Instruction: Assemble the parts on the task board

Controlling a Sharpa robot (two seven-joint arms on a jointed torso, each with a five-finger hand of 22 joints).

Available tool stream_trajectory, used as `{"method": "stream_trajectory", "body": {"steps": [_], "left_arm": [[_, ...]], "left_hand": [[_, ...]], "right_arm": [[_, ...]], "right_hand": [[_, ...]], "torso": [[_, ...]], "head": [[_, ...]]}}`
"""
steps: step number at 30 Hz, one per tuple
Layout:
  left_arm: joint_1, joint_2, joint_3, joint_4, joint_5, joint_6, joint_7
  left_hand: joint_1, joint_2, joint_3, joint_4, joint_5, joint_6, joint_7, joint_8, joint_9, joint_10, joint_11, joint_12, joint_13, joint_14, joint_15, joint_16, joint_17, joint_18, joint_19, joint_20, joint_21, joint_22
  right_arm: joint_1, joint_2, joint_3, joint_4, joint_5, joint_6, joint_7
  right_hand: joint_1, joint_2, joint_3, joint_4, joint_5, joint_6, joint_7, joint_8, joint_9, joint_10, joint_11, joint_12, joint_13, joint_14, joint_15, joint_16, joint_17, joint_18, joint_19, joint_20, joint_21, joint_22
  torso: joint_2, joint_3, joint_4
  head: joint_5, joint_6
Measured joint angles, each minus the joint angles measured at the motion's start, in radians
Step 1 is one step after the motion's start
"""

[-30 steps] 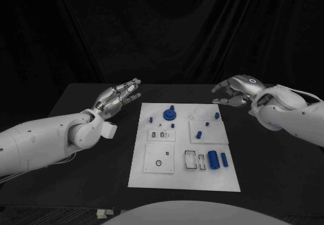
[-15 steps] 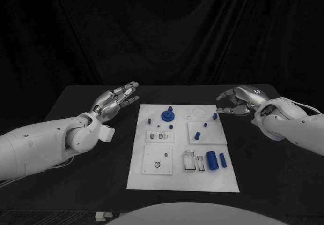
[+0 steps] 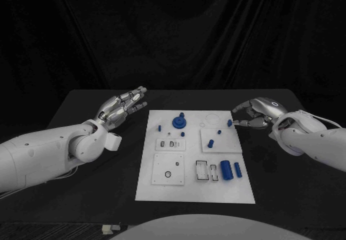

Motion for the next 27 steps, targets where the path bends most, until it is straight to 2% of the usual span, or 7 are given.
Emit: {"method": "stream_trajectory", "body": {"steps": [7, 11, 21, 27], "left_arm": [[0.0, -0.001, 0.0, 0.001, 0.0, 0.0, 0.0], [-0.001, -0.003, 0.0, 0.001, 0.0, 0.001, 0.0], [-0.001, -0.006, 0.0, 0.003, 0.0, 0.001, 0.0], [-0.001, -0.009, 0.0, 0.006, 0.0, 0.001, 0.0]], "left_hand": [[0.0, 0.0, 0.0, 0.0, 0.0, 0.0, 0.0, 0.0, 0.0, 0.0, 0.0, 0.0, 0.0, 0.0, 0.0, 0.0, 0.0, 0.0, 0.0, 0.0, 0.0, 0.0], [0.0, 0.0, 0.0, 0.0, 0.0, 0.0, 0.0, 0.0, 0.0, 0.0, 0.0, 0.0, 0.0, 0.0, 0.0, 0.0, 0.0, 0.0, 0.0, 0.0, 0.0, 0.0], [0.0, 0.0, 0.0, 0.0, 0.0, 0.0, 0.0, 0.0, 0.0, 0.0, 0.0, 0.0, 0.0, 0.0, 0.0, 0.0, 0.0, 0.0, 0.0, 0.0, 0.0, 0.0], [0.0, 0.0, 0.0, 0.0, 0.0, 0.0, 0.0, 0.0, 0.0, 0.0, 0.0, 0.0, 0.0, 0.0, 0.0, 0.0, 0.0, 0.0, 0.0, 0.0, 0.0, 0.0]], "right_arm": [[-0.01, 0.014, 0.0, -0.019, 0.003, 0.001, -0.001], [-0.011, 0.022, 0.0, -0.029, 0.003, 0.003, -0.003], [-0.014, 0.04, 0.0, -0.051, 0.004, 0.013, -0.006], [-0.016, 0.053, 0.0, -0.066, 0.004, 0.02, -0.008]], "right_hand": [[0.0, 0.0, 0.0, 0.0, 0.004, 0.0, 0.0, 0.0, 0.0, 0.0, 0.0, 0.0, 0.0, 0.0, 0.0, 0.0, 0.0, 0.0, 0.0, 0.0, 0.0, 0.0], [0.012, 0.004, 0.003, -0.003, 0.027, 0.004, 0.004, 0.004, -0.001, 0.0, 0.008, 0.0, 0.0, 0.0, 0.0, 0.0, 0.0, 0.0, 0.0, 0.0, 0.0, 0.0], [0.041, 0.012, 0.012, -0.005, 0.074, 0.007, 0.007, 0.004, -0.004, 0.0, 0.007, 0.0, 0.0, 0.0, 0.0, 0.0, 0.0, 0.0, 0.0, 0.0, 0.0, 0.0], [0.061, 0.013, 0.016, -0.004, 0.081, 0.007, 0.007, 0.004, -0.005, 0.0, 0.007, 0.0, 0.0, 0.0, 0.0, 0.0, 0.0, 0.0, 0.0, 0.0, 0.0, 0.0]], "torso": [[0.001, -0.0001, 0.0002], [0.001, -0.0002, 0.0004], [0.001, -0.0004, 0.001], [0.001, -0.0005, 0.001]], "head": [[-0.001, 0.0], [0.001, 0.0], [0.003, 0.0], [0.004, 0.001]]}}
